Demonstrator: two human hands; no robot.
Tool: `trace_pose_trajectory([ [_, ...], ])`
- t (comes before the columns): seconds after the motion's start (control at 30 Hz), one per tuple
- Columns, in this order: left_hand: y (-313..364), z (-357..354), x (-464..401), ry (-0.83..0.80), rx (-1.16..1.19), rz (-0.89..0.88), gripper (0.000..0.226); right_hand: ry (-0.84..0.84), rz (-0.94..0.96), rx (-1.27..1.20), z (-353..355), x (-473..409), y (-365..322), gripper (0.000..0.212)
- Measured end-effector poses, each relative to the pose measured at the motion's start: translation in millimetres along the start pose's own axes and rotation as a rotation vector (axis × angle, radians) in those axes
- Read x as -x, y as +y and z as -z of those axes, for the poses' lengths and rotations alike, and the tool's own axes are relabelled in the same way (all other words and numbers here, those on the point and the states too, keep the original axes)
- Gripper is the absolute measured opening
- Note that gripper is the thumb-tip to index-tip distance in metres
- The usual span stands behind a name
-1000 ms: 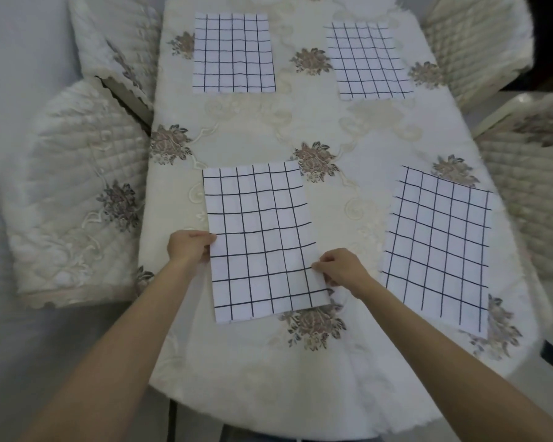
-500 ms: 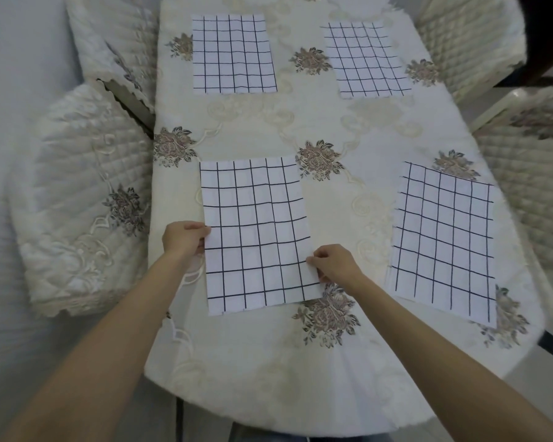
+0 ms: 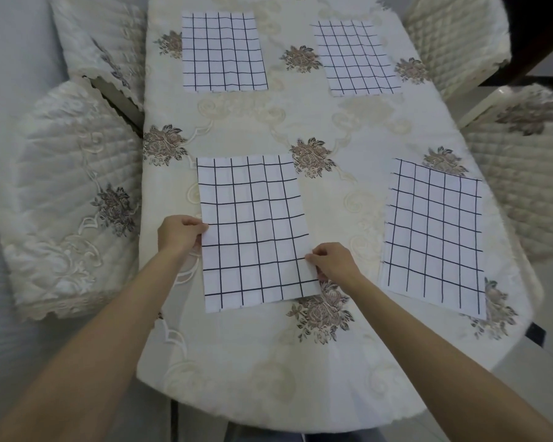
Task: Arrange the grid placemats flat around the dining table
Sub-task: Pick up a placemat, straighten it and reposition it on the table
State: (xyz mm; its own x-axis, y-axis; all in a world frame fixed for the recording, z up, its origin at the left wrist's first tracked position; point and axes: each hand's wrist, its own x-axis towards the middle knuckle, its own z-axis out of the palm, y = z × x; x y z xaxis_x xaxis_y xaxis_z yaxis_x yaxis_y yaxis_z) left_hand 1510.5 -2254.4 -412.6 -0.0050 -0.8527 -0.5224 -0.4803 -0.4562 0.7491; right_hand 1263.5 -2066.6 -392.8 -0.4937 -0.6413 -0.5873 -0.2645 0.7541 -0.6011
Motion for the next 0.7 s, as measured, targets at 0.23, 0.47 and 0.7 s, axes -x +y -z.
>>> trace_pose_trajectory([
  [0.23,5.4,-1.1,0.9,0.03,-0.187,-0.063,0.005,0.002,-0.021,0.03,-0.6,-0.2,1.2,0.018],
  [0.47,7.6,-0.7,1.3,0.023,-0.183,-0.047,0.006,0.008,-0.029,0.039,-1.8,-1.6,-0.6,0.018],
  [0.7,6.1,3.1,-2.5,0.002,-0.139,-0.01,0.017,-0.002,-0.042,0.02,-2.1,-2.9,-0.4,0.018],
])
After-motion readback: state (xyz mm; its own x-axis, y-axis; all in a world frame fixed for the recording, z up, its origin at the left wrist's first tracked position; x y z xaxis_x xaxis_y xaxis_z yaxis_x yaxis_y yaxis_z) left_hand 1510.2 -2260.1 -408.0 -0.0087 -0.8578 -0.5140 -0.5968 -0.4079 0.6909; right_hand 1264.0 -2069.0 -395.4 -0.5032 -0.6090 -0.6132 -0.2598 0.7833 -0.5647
